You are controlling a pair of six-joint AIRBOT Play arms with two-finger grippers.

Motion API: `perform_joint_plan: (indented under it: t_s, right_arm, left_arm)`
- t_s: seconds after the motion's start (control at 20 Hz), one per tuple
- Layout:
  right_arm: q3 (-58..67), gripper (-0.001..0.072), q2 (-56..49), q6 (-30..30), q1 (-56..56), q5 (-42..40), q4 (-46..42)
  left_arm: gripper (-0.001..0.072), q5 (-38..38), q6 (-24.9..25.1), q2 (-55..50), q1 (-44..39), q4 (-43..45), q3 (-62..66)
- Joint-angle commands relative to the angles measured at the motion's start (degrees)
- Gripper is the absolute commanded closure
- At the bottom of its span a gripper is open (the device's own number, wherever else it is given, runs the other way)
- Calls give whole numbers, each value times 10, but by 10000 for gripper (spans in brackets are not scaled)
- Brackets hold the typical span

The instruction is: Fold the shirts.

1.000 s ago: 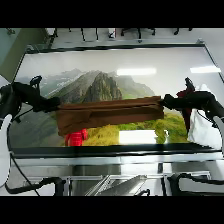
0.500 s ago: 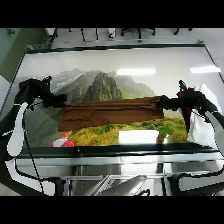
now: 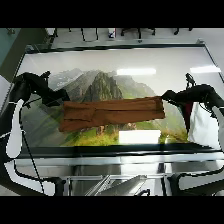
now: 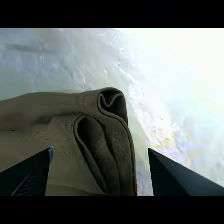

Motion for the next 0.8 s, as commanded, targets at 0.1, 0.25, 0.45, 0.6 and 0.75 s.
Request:
perform_joint_plan:
  t_s: [0.1,0.25,0.45,0.6,0.75]
  right_arm:
    - [8,45,-48,-34,-11,-63,-1]
    - [9,49,-73,-64,-11,-69,39]
    - [9,324,-99,-76,-3,-69,62]
    - [9,691,-105,-87,-3,-69,63]
    - [30,692,-101,-86,-4,-99,63]
  left_arm:
    - [12,45,1,35,-1,-33,27]
    - [604,46,1,57,-1,-33,27]
    - [695,46,1,85,-19,-33,27]
    - [694,33,1,94,-61,-33,27]
    - [695,-12,1,91,-124,-32,6]
